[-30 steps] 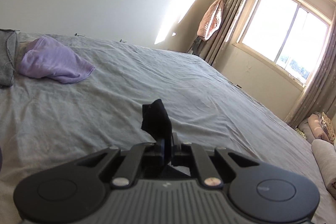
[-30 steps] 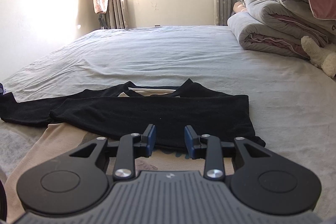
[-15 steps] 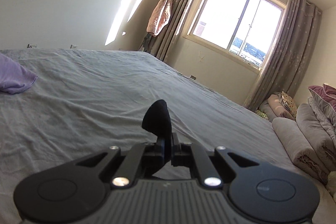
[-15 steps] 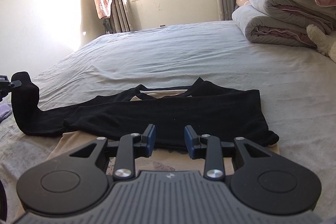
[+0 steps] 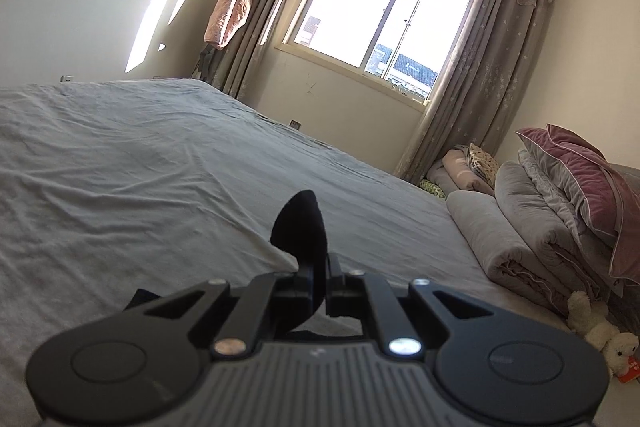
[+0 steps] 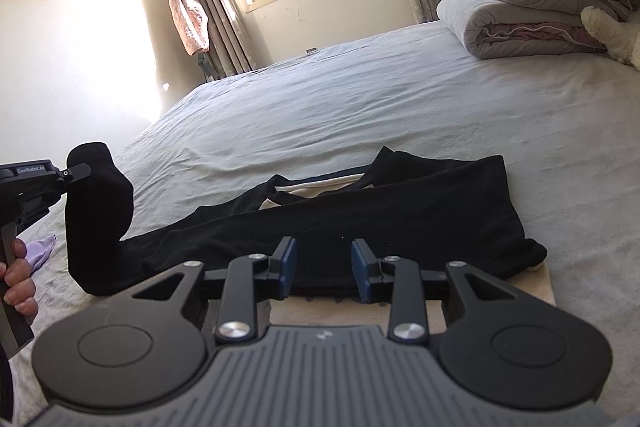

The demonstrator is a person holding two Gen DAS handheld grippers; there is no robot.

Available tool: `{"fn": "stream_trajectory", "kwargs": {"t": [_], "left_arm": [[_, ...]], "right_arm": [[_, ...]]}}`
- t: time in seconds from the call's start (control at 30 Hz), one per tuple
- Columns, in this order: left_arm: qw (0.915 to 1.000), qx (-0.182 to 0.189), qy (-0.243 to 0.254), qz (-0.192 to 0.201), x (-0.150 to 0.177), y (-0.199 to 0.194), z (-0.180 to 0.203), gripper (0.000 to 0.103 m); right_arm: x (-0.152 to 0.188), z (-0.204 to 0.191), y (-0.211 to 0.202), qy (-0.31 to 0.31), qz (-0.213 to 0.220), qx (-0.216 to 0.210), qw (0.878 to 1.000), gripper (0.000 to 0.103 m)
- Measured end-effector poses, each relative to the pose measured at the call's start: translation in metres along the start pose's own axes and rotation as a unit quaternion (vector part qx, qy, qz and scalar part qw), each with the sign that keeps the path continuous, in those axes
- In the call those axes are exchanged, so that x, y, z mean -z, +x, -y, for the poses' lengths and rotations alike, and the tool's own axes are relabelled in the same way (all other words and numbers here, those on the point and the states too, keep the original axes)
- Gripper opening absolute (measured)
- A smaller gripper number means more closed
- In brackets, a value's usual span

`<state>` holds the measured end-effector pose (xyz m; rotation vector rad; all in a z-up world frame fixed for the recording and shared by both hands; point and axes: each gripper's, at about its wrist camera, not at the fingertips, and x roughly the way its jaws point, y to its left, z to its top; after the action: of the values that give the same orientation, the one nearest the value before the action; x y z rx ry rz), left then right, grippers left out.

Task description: Fold clothes

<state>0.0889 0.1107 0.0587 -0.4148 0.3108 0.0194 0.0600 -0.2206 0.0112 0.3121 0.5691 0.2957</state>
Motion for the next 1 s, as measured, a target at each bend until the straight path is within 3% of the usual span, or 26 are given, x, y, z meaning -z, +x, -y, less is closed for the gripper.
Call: {"fn": "stream_trajectory", "kwargs": {"t": [0.23, 0.63, 1.0], "left_arm": [[0.9991, 0.039, 0.012, -0.012, 0.014, 0.019, 0.05, 0.005], [0.9949, 0.093, 0.022, -0.034, 0.036, 0.045, 0.118, 0.005], [0.9857, 0.144, 0.049, -0.073, 0.069, 0.059, 0.171, 0.005]], "right_arm": [[-0.009, 0.015, -0.007, 0.061, 0.004, -0.034, 0.998, 0.035], [-0.023, 0.042, -0.021, 0.109, 0.03, -0.032, 0.993, 0.035], [-0.031, 0.069, -0.03, 0.15, 0.049, -0.01, 0.987, 0.035]]}}
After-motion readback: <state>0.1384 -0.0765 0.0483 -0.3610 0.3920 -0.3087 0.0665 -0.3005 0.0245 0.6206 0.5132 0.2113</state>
